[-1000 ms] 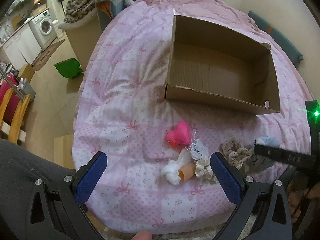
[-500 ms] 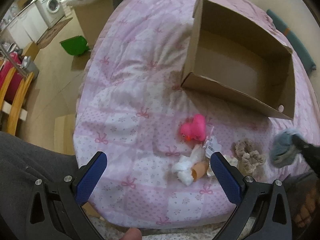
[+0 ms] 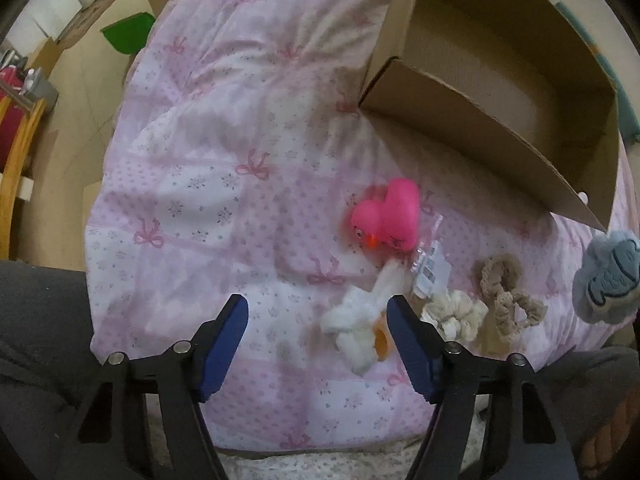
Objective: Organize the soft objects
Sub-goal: 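Grasp the white sock with the left tool while the right tool lifts the blue sock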
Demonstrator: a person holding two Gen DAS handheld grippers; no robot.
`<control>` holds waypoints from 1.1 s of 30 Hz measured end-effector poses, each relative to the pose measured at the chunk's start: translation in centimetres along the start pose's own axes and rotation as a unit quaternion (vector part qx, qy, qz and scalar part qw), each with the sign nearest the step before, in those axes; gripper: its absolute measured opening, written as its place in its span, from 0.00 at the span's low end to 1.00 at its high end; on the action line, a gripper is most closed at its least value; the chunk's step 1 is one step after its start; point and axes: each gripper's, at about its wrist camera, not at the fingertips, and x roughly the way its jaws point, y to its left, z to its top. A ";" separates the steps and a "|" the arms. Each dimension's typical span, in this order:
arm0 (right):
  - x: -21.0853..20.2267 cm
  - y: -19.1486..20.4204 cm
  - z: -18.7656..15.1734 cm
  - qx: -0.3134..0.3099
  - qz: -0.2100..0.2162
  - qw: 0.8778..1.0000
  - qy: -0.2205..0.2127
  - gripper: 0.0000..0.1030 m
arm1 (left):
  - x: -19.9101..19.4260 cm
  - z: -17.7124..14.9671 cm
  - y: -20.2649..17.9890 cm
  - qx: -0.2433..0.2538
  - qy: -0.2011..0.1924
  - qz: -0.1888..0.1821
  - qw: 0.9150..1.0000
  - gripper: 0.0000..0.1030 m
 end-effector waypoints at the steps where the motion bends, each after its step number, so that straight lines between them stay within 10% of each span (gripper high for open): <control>1: 0.0 0.0 0.0 0.000 0.000 1.000 0.001 0.21 | 0.4 0.1 0.1 -0.004 0.007 -0.001 1.000 0.60; 11: 0.7 -0.1 -0.4 0.009 -0.005 1.000 0.018 0.21 | 3.5 -0.4 -1.5 0.013 0.068 -0.062 0.996 0.24; 33: 0.6 0.1 -0.5 -0.003 0.002 1.000 0.011 0.21 | -3.6 0.1 1.1 0.013 -0.056 0.012 0.998 0.21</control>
